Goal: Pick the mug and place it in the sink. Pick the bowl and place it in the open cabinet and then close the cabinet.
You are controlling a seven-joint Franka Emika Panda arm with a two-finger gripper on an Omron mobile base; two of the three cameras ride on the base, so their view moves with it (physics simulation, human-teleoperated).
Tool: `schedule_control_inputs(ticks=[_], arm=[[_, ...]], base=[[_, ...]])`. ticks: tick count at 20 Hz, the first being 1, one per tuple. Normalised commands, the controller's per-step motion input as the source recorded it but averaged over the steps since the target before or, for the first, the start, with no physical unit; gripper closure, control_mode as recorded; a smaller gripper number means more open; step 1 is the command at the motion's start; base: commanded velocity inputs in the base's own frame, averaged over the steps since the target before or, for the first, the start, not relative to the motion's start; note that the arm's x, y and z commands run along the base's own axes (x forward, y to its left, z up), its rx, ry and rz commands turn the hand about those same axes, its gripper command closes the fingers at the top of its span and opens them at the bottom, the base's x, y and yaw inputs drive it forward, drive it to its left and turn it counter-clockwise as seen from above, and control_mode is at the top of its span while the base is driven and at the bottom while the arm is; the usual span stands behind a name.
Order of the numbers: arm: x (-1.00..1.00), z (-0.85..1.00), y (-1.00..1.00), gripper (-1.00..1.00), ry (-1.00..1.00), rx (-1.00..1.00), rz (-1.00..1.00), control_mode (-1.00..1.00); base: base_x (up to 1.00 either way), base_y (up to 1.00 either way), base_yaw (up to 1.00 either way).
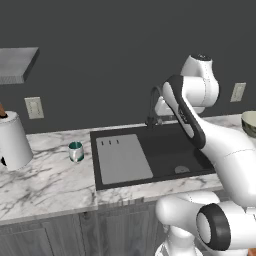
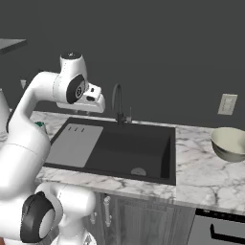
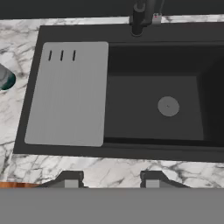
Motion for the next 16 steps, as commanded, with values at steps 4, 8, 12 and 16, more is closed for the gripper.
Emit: schedule_control_inputs(ticks=[4, 8, 12, 16], arm=[[-0.06, -0.03, 0.03, -1.00, 0.02, 0.00, 0.00, -1.00], [-0.21, 0.00, 0.17, -1.00, 0.01, 0.00, 0.00, -1.00], [-0.19, 0.00, 0.19, -1.00, 0.00, 0.00, 0.00, -1.00], [-0.25, 0.00, 0.18, -1.00, 0.00, 0.00, 0.00, -1.00]], base=[[0.00, 0.00, 0.00], [0.00, 0.00, 0.00], [0.00, 0.00, 0.00], [0.00, 0.00, 0.00]])
